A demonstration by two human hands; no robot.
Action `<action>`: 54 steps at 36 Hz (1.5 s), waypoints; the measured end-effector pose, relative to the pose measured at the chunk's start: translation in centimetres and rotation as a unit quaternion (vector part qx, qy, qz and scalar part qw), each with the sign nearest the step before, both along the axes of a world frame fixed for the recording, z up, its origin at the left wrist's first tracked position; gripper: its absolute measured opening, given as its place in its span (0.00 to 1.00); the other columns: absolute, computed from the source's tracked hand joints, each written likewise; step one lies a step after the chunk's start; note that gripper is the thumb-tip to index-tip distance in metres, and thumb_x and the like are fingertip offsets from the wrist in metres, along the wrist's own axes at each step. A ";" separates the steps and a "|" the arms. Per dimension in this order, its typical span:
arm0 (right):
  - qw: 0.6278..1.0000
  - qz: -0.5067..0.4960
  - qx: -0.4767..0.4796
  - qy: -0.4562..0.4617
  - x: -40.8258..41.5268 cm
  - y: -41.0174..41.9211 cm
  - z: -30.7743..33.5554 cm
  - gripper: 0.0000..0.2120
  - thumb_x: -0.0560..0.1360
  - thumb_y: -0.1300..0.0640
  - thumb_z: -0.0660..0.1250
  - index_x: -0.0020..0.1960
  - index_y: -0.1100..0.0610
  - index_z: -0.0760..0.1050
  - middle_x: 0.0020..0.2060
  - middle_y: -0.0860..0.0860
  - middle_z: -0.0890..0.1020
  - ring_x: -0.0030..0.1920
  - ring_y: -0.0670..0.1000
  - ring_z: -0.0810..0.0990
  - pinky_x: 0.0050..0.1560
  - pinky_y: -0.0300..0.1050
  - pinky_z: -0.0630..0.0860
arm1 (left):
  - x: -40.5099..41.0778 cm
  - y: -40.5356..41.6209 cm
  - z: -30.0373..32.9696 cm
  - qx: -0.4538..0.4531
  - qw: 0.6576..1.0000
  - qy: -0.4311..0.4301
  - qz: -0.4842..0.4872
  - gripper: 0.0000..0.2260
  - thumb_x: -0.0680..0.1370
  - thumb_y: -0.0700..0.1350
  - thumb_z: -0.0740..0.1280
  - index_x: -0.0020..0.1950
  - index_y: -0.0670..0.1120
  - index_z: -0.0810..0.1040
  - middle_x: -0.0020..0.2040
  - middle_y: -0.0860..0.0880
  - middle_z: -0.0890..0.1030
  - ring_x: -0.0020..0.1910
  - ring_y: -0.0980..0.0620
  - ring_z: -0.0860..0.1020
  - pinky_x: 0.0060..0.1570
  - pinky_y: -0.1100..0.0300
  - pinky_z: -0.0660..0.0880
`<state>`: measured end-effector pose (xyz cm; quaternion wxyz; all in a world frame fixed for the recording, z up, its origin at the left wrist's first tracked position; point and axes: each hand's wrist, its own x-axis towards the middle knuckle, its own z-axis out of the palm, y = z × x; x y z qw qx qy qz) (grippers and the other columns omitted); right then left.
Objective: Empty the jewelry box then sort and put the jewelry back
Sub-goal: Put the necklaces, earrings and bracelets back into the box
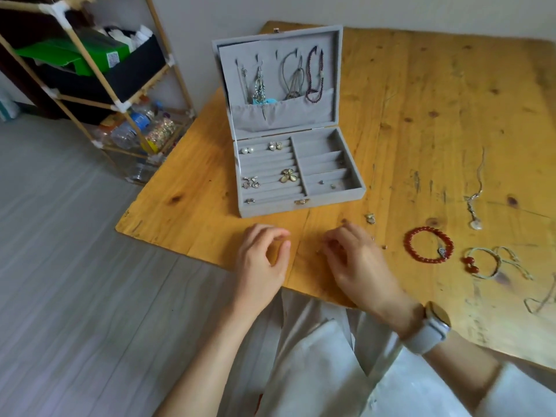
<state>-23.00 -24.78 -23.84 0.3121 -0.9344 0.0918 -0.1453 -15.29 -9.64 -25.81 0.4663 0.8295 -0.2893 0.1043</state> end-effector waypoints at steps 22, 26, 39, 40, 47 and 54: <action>0.997 -0.041 0.012 -0.063 -1.3 0.4 -1.8 0.05 0.73 0.64 0.61 0.41 0.62 0.75 0.36 0.55 0.76 0.38 0.54 0.72 0.42 0.41 0.67 | -0.8 -2.6 -0.3 0.160 0.984 -0.057 -0.055 0.10 0.72 0.50 0.62 0.42 0.49 0.81 0.42 0.53 0.77 0.44 0.55 0.70 0.43 0.57 0.63; 0.988 -0.079 0.091 -0.096 -1.6 0.0 -1.4 0.04 0.73 0.63 0.62 0.43 0.61 0.75 0.38 0.53 0.77 0.40 0.51 0.73 0.44 0.36 0.67 | -0.8 -2.5 0.2 0.120 0.991 -0.019 -0.060 0.09 0.72 0.49 0.62 0.41 0.48 0.80 0.42 0.56 0.76 0.44 0.56 0.72 0.46 0.58 0.67; 0.990 -0.096 0.079 -0.071 -1.4 -0.3 -1.6 0.06 0.74 0.69 0.63 0.47 0.62 0.76 0.42 0.53 0.78 0.43 0.49 0.72 0.48 0.28 0.64 | 5.1 -1.1 4.0 0.100 0.986 0.104 0.087 0.04 0.74 0.39 0.68 0.43 0.47 0.80 0.44 0.50 0.71 0.41 0.53 0.72 0.49 0.57 0.70; 0.990 -0.093 0.076 -0.070 -1.5 -0.3 -1.7 0.06 0.74 0.69 0.63 0.47 0.62 0.76 0.42 0.54 0.78 0.43 0.50 0.72 0.48 0.28 0.64 | 5.8 -0.9 4.4 0.119 0.982 0.111 0.094 0.04 0.74 0.39 0.68 0.44 0.47 0.81 0.43 0.50 0.70 0.42 0.52 0.71 0.48 0.57 0.69; 0.990 -0.088 0.080 -0.079 -1.4 -0.2 -1.6 0.06 0.74 0.67 0.61 0.47 0.62 0.76 0.42 0.54 0.78 0.44 0.53 0.74 0.47 0.36 0.66 | 9.2 -0.8 6.2 0.266 0.946 0.172 0.067 0.04 0.76 0.43 0.67 0.47 0.49 0.81 0.45 0.51 0.71 0.46 0.50 0.72 0.48 0.58 0.69; 0.990 -0.089 0.077 -0.081 -1.3 -0.2 -1.6 0.06 0.74 0.67 0.62 0.47 0.61 0.76 0.41 0.54 0.78 0.43 0.54 0.74 0.47 0.36 0.67 | 9.6 -1.9 7.3 0.348 0.918 0.188 0.029 0.07 0.75 0.44 0.67 0.39 0.52 0.79 0.36 0.52 0.76 0.46 0.44 0.77 0.53 0.51 0.72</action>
